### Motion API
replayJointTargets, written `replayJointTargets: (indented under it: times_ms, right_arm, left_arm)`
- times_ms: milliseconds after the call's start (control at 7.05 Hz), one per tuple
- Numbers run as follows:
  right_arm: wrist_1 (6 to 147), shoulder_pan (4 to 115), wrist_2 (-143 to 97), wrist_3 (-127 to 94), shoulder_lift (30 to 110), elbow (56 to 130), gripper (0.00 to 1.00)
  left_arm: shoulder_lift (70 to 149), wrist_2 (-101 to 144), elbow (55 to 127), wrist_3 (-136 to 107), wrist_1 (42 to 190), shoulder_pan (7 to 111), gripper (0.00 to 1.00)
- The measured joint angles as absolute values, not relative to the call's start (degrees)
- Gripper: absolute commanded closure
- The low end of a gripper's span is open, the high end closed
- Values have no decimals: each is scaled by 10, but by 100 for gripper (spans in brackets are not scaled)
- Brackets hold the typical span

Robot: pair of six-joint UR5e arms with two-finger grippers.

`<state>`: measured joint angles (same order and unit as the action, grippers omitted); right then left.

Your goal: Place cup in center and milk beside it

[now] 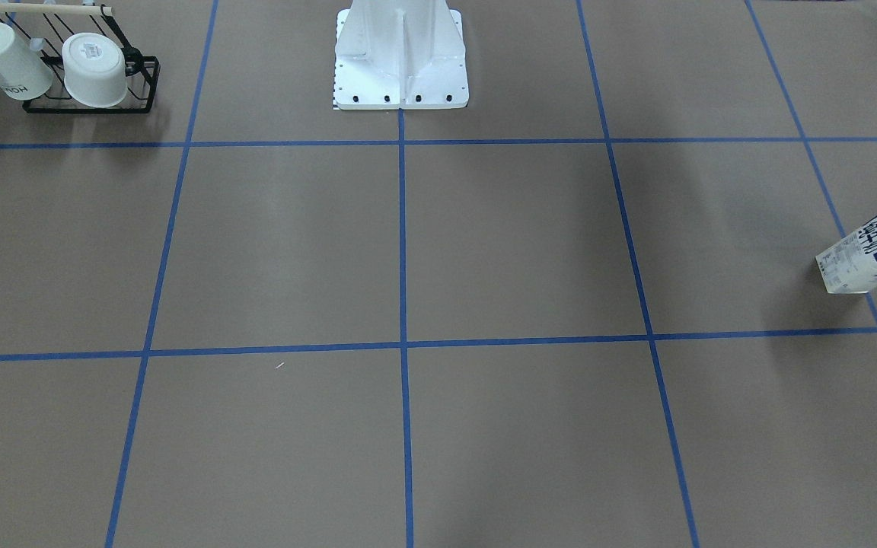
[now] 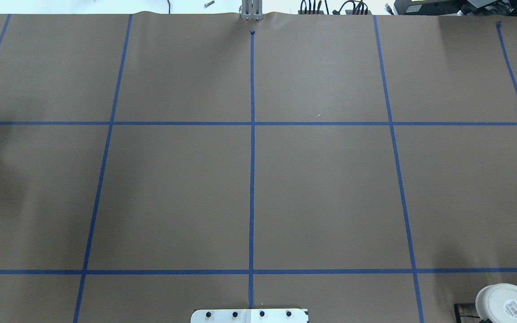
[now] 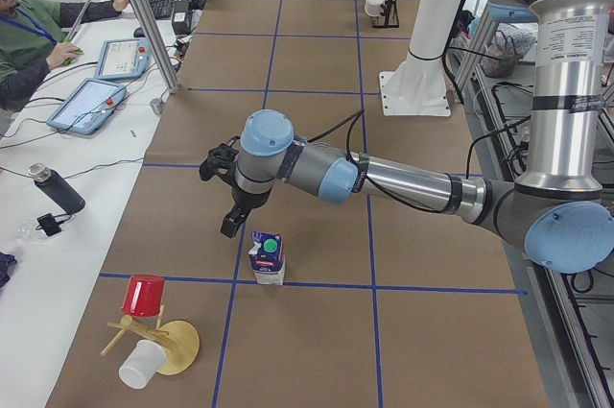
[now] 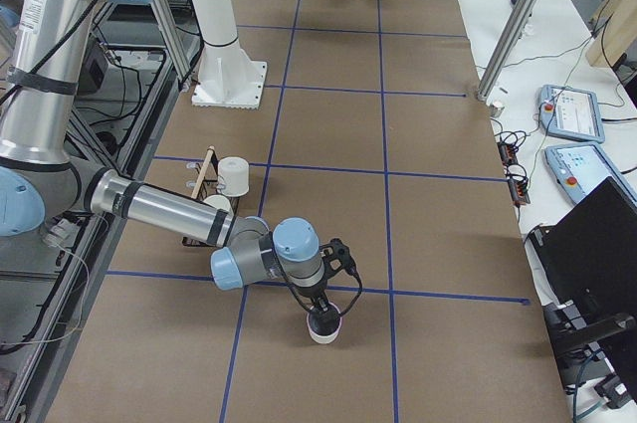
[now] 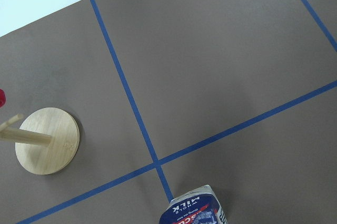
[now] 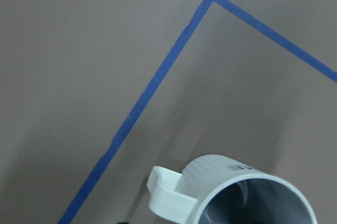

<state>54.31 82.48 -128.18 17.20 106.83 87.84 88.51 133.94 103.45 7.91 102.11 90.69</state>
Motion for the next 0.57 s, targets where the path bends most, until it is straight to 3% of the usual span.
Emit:
replayJointTargets:
  times_ms: [284,568]
  right_arm:
    - [544,817,-1262,238,1072,874,100]
    - [545,815,-1249,275,1074,869,100]
  left_arm:
    - [885,1339,1033,79,1021,907,1]
    - [885,1339,1032,79,1021,907,1]
